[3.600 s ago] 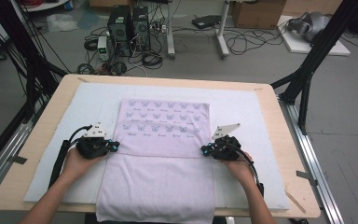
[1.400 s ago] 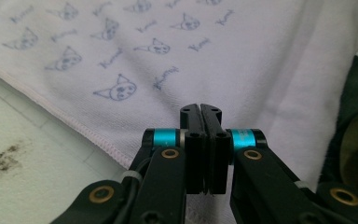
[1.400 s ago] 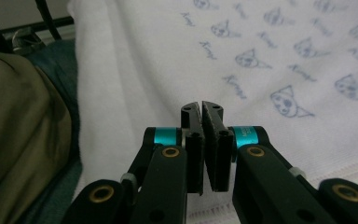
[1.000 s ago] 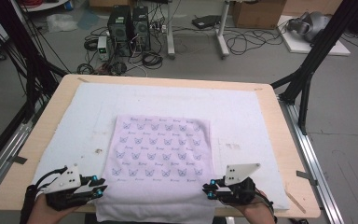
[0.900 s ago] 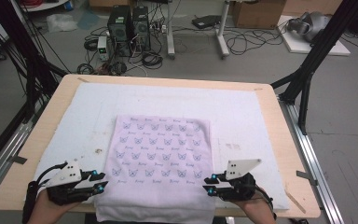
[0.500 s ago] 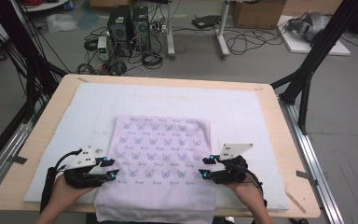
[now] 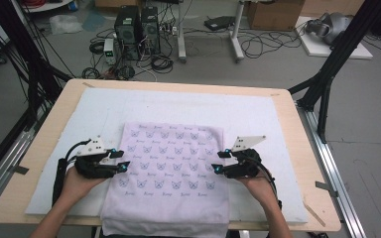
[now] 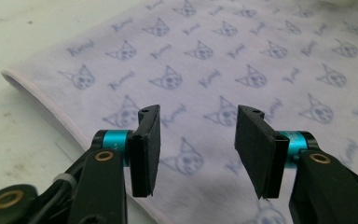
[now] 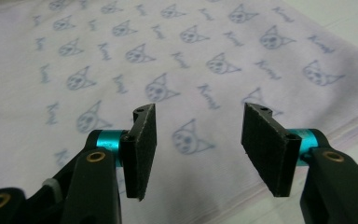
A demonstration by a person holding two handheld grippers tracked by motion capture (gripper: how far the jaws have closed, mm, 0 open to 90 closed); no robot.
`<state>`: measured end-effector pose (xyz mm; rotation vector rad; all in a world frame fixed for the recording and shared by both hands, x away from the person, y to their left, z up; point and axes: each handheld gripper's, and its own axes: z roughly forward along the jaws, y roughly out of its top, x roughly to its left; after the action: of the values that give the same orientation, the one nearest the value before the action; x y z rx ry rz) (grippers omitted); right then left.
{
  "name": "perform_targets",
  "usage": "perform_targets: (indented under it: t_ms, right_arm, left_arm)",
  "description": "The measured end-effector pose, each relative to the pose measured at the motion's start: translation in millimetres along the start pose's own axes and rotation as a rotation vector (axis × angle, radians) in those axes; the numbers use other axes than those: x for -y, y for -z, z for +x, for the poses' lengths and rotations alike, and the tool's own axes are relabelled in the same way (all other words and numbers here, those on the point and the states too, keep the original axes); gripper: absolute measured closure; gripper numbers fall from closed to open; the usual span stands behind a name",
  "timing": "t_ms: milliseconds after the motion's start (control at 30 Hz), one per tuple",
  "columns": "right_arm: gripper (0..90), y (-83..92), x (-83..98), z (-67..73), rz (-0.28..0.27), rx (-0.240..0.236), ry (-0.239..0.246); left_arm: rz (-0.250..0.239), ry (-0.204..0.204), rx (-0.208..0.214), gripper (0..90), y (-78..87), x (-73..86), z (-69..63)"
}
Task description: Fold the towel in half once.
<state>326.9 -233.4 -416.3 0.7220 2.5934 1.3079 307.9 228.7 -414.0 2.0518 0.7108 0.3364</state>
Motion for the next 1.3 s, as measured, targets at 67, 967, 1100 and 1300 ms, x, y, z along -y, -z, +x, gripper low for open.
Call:
perform_targets:
  t_ms: [67, 967, 1100, 1300]
  right_arm:
    - [44.6, -1.5, -4.1, -6.6, 0.004, 0.003, -0.007]
    - [40.2, -11.6, -53.5, -46.0, 0.024, 0.019, 0.016]
    - [40.1, -13.3, -60.7, -58.6, 0.042, 0.033, -0.001]
    - [39.9, -18.2, -65.1, -82.1, 0.062, 0.076, -0.016]
  left_arm:
    - [-0.001, 0.002, 0.002, 50.7, -3.2, -4.9, 5.3]
    - [-0.011, 0.093, -0.046, 51.4, -5.8, -38.3, 59.1]
    - [0.005, 0.09, -0.068, 51.5, -11.1, -46.6, 72.7]
    - [0.016, 0.115, -0.1, 51.6, -23.2, -60.6, 98.7]
